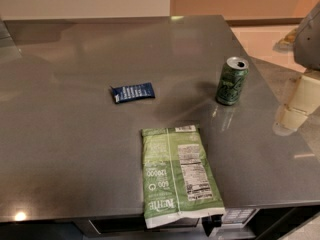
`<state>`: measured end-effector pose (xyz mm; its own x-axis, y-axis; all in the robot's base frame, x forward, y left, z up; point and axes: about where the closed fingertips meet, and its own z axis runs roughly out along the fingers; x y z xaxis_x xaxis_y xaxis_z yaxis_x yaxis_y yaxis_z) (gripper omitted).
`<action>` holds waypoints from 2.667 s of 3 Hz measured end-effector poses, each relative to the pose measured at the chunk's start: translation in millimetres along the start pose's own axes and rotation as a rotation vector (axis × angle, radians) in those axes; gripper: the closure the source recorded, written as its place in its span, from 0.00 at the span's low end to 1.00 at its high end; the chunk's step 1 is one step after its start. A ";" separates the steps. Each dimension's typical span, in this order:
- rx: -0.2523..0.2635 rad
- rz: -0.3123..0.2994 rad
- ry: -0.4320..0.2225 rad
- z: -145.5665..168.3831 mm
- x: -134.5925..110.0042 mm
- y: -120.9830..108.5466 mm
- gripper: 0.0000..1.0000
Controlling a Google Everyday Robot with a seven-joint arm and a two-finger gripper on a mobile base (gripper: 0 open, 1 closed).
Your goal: Move green can near rxbar blueberry
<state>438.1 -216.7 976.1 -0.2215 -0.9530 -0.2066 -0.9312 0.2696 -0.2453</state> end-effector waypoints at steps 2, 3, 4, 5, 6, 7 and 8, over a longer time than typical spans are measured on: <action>0.002 0.011 -0.031 4.8 -6.5 -14.4 0.00; -0.002 0.040 -0.069 16.6 -12.5 -37.4 0.00; -0.021 0.076 -0.110 36.9 -17.1 -65.0 0.00; -0.041 0.118 -0.135 61.6 -18.1 -91.5 0.00; -0.063 0.140 -0.155 86.8 -23.6 -108.3 0.00; -0.088 0.164 -0.162 109.5 -27.4 -118.4 0.00; -0.103 0.183 -0.164 121.5 -27.9 -124.0 0.16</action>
Offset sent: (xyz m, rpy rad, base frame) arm 0.0370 0.0050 -0.0039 0.0734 0.0013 -0.0068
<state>594.9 -206.7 897.2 -0.3465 -0.8526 -0.3912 -0.9065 0.4116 -0.0940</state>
